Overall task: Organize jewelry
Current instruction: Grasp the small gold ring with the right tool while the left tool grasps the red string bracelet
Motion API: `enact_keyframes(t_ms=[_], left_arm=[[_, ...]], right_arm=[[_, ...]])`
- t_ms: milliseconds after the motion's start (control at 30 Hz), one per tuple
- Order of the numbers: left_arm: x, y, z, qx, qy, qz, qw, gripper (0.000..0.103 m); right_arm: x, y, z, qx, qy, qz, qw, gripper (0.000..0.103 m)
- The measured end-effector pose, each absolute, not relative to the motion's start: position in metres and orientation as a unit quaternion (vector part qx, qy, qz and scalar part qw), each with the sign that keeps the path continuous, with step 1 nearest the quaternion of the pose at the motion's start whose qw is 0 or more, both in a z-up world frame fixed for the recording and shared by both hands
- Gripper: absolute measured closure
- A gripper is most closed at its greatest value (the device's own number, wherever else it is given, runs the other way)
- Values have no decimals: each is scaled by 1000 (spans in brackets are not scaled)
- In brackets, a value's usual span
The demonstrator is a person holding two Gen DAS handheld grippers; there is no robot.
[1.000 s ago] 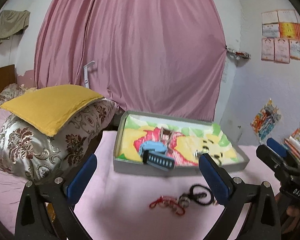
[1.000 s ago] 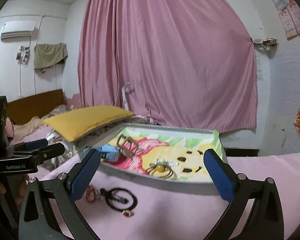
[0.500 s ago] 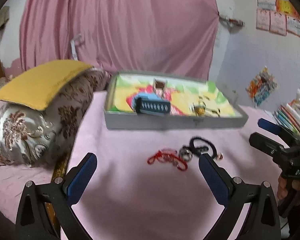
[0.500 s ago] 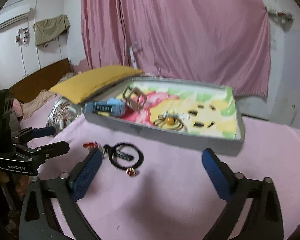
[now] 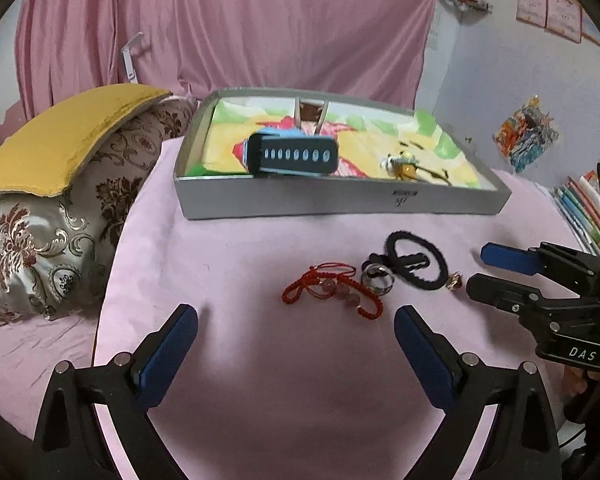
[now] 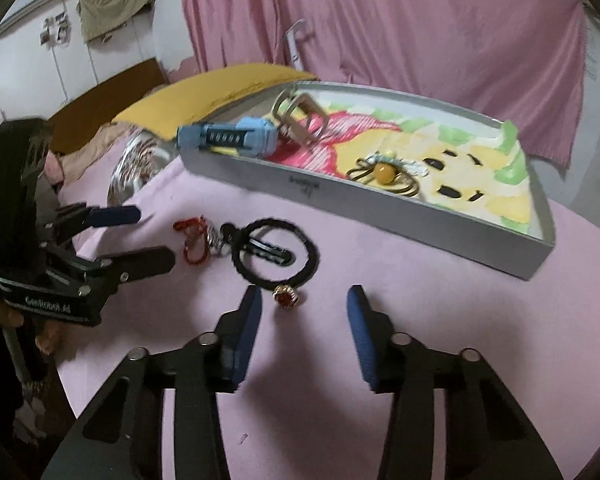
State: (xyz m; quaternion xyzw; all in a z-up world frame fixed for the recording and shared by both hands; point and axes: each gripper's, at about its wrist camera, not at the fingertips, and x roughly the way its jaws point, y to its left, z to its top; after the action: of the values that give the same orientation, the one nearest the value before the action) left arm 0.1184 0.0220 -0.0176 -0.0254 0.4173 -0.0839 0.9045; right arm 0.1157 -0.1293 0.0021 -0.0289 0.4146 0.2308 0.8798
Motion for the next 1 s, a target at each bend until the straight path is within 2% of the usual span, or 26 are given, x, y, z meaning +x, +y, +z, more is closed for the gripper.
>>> enact_keyframes(t_ms=[100,267,500,767,1000], left_arm=[[121,23,-20,-30,426,-88,900,12],[126,20,-20,-25,429,-94,898,14],[137,12,-18,-9,432,-99,896,29],[140,-2,-18,29,433,-103,895,44],[138,-10,-16,38,430,-116,895,62]], right_arm=[[118,-125,0,-40,421,237,875,71],[121,-118,-1,-56,427,242,870,78],[125,-118,-1,-54,427,241,870,83],[126,-118,-1,-52,428,244,869,85],[127,-119,-1,-48,428,246,868,85]])
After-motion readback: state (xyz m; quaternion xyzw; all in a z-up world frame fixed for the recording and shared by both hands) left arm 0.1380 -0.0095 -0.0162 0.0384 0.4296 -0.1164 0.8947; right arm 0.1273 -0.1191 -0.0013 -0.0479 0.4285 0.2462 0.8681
